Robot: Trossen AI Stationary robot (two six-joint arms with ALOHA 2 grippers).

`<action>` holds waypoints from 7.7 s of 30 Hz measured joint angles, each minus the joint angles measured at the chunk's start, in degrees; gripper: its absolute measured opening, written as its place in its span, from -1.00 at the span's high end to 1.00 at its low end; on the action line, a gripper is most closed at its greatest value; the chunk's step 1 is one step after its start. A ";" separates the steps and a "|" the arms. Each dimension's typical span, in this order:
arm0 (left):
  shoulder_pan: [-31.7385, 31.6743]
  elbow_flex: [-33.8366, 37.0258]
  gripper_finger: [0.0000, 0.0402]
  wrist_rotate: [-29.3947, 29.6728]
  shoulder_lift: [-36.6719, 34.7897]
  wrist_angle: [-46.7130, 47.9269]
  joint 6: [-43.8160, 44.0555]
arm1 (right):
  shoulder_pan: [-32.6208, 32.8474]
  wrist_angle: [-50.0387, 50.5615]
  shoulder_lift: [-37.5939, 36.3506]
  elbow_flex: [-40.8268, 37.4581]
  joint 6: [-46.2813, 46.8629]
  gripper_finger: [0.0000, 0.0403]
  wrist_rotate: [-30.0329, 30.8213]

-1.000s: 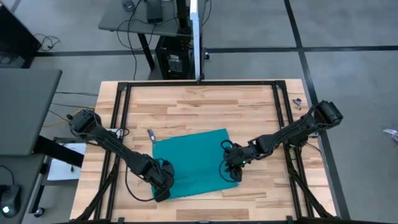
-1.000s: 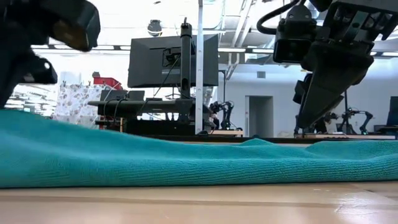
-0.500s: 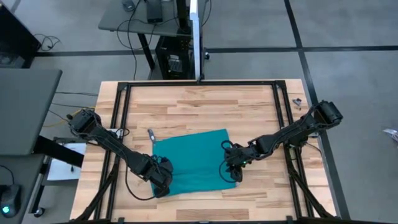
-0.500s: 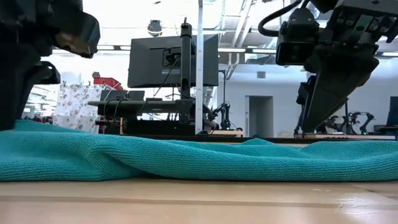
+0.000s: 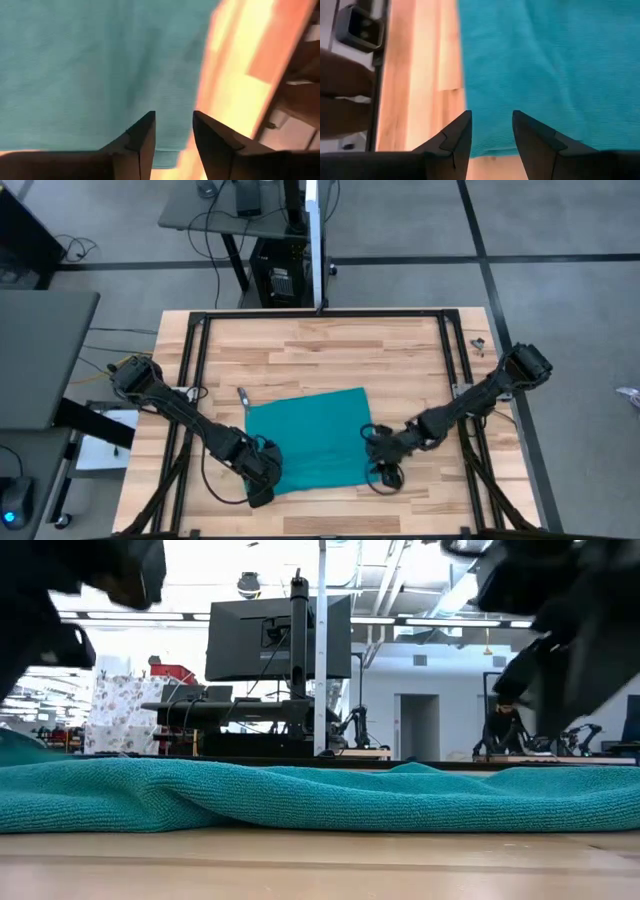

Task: Roll towel
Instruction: Roll the blue towel

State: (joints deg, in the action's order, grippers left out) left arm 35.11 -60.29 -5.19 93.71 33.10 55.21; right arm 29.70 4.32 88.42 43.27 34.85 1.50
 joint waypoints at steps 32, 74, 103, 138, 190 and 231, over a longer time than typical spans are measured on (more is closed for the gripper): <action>6.85 13.37 0.45 2.04 -0.04 -13.04 14.47 | 2.53 4.22 7.11 0.16 2.24 1.00 6.18; 12.95 -18.83 0.27 23.92 9.21 17.65 -8.47 | 10.82 5.43 3.62 10.80 -11.49 -0.28 16.06; 16.73 -29.44 0.27 29.14 29.58 25.39 10.79 | 15.64 2.47 20.50 11.67 -13.70 -0.29 34.27; 17.54 -25.33 0.36 34.93 31.65 24.78 10.25 | 12.08 4.09 20.57 10.27 -16.51 0.01 32.00; 14.26 9.67 1.00 15.63 -1.35 -23.52 30.21 | -12.23 9.46 9.45 9.60 -3.86 1.00 -21.75; 10.26 12.36 0.56 16.93 -9.99 -14.86 26.23 | -23.59 8.50 3.97 5.18 -8.34 0.01 -21.13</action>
State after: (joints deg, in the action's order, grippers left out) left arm 45.36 -47.93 11.74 83.72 18.24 81.44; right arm 6.11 12.82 92.40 48.45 26.50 -19.64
